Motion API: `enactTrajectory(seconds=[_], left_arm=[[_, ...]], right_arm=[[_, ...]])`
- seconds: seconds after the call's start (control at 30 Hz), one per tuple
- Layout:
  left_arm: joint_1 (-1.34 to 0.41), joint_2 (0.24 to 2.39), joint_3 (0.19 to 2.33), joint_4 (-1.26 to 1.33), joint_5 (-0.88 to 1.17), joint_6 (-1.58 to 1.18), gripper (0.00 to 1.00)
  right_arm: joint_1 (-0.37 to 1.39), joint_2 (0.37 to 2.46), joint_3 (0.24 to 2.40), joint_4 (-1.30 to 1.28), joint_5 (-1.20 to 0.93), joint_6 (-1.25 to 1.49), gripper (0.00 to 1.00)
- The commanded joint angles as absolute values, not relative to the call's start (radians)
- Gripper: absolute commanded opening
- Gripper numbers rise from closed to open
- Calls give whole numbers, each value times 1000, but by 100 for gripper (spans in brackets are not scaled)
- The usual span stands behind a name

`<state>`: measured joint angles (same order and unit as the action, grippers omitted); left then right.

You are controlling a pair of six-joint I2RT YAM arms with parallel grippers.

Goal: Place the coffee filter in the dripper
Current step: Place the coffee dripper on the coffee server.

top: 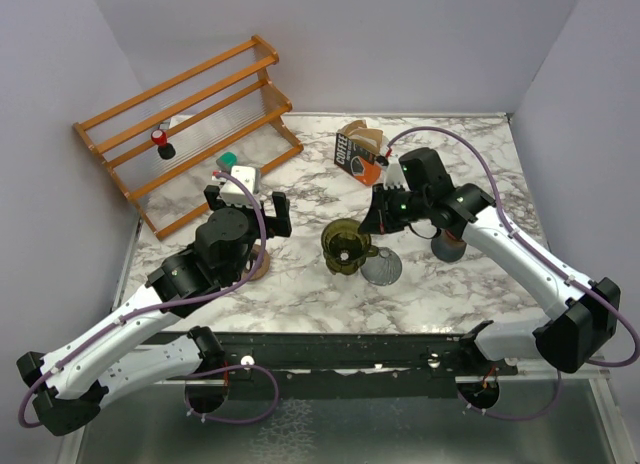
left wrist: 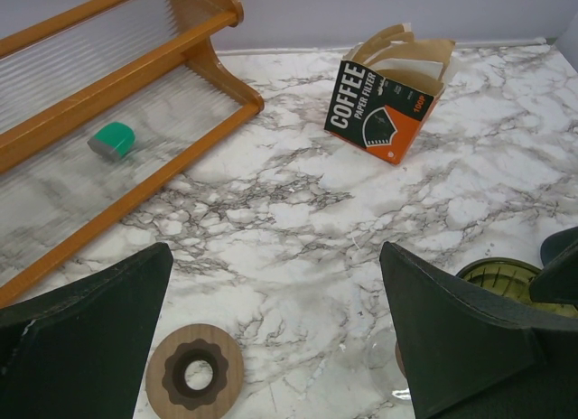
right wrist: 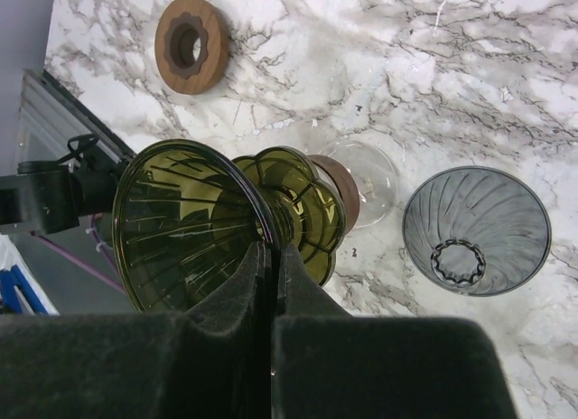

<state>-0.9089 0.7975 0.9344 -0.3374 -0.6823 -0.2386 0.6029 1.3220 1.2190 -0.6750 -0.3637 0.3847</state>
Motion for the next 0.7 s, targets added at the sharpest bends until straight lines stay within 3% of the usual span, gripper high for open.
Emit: enactTrajectory(seconds=[0.0,0.67], left_arm=[[-901,792,920,-319,-682,-235,99],[-895,793,920,-316,-672,-236,99]], right_arm=[[609,1311,1211,-679,-326,383,1],[630,1322,1201,-678,-359,396,1]])
